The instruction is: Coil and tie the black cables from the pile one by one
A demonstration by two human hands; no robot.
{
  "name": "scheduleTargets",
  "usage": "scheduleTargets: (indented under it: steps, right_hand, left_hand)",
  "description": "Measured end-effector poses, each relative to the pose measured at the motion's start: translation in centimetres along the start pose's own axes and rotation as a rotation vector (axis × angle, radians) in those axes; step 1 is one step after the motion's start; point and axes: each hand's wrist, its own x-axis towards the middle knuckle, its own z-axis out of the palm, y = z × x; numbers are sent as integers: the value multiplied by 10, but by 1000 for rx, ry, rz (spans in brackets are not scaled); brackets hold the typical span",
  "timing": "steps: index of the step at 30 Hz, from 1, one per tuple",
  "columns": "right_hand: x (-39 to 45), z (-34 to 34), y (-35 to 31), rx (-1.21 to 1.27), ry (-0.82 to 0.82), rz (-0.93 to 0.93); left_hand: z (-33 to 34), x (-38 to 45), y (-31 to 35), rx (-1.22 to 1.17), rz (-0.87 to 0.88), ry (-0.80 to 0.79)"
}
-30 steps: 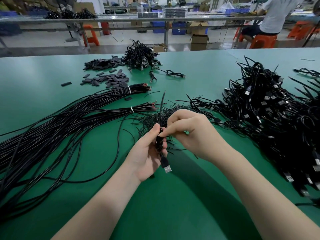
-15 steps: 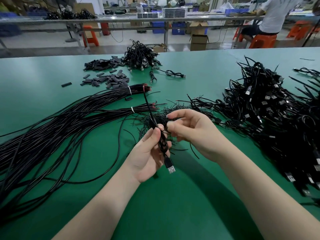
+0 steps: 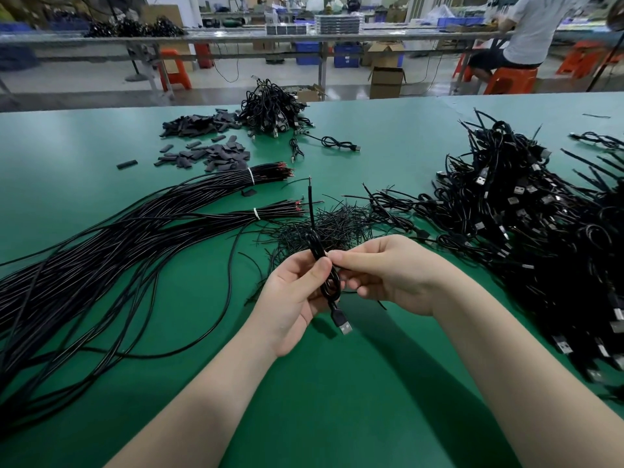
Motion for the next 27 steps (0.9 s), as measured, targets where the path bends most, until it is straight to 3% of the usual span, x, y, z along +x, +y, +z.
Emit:
scheduleTargets:
  steps: [6, 11, 13, 17, 19, 20, 22, 25, 27]
  right_hand:
    - [-4, -4, -3, -13, -37, 1]
    - [-1, -5, 1, -190, 27, -158]
    - [3, -5, 3, -375, 99, -322]
    - [11, 3, 10, -1083, 288, -937]
    - [14, 6, 17, -1388, 316, -1124]
    - [16, 6, 20, -1409, 323, -1134]
    - [15, 9, 17, -1130, 363, -987]
    - [12, 9, 12, -607, 499, -556]
    - [11, 8, 10, -412, 381, -305]
  left_hand:
    - [0, 1, -2, 4, -3, 34]
    - [0, 2, -1, -23, -36, 79]
    - [0, 3, 0, -36, -48, 84]
    - [-2, 5, 5, -92, -133, 89]
    - [-4, 6, 7, -127, -160, 107]
    - [-5, 7, 6, -134, -158, 115]
    - [-4, 7, 6, -143, -131, 133]
    - [-3, 7, 4, -168, -67, 150]
    - [-3, 7, 2, -164, -44, 129]
